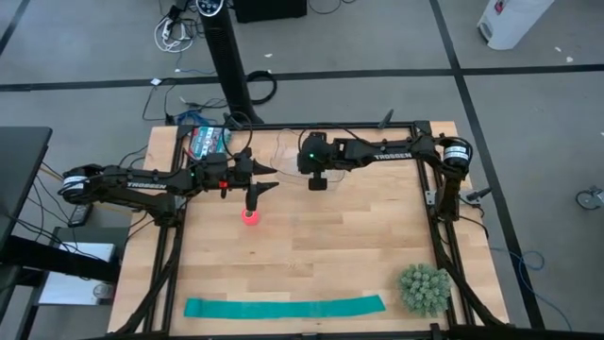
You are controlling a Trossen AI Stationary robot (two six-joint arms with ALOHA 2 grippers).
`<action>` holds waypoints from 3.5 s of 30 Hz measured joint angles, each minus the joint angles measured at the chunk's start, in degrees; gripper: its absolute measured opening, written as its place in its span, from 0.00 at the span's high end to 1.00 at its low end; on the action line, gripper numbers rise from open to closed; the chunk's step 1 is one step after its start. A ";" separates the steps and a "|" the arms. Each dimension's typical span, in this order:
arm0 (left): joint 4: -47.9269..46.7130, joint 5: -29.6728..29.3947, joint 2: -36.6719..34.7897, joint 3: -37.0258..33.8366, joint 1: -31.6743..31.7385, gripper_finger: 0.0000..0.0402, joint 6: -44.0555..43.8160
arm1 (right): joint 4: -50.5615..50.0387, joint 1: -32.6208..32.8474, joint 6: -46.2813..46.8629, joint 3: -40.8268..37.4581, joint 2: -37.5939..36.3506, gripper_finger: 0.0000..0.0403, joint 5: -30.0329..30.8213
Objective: Roll bandage
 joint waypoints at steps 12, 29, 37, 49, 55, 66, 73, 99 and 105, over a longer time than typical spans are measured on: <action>0.00 0.04 0.00 0.00 0.00 0.48 0.02 | -1.46 -0.19 6.46 0.00 0.04 0.92 -4.74; 0.20 -0.04 0.00 0.00 0.00 0.48 0.02 | -6.87 0.28 9.52 0.00 -0.11 0.69 -1.32; 0.20 -0.07 0.00 0.00 0.00 0.48 0.02 | -6.09 0.11 10.61 0.00 -0.05 0.69 -10.29; 0.33 -0.11 0.00 0.00 0.00 0.48 0.35 | -7.20 -0.74 9.16 0.00 -0.05 0.71 -11.17; 0.28 -0.10 0.00 0.00 0.00 0.48 0.09 | -9.78 -2.69 8.60 0.32 -0.62 0.71 -13.49; 0.46 -0.33 0.00 -0.02 0.00 0.48 0.07 | -12.26 -7.67 11.11 2.69 1.00 0.71 -21.13; 2.17 -0.96 -0.02 -0.02 0.02 0.48 0.07 | -13.64 -7.81 10.20 4.24 4.41 0.67 -21.67; 1.24 -1.18 -0.02 -0.02 0.02 0.48 1.00 | -19.90 -5.83 -2.25 10.88 6.70 1.00 -15.52; 1.60 -1.18 -0.02 -0.02 0.02 0.48 0.92 | -18.17 -5.45 -1.97 13.95 6.47 0.95 -15.60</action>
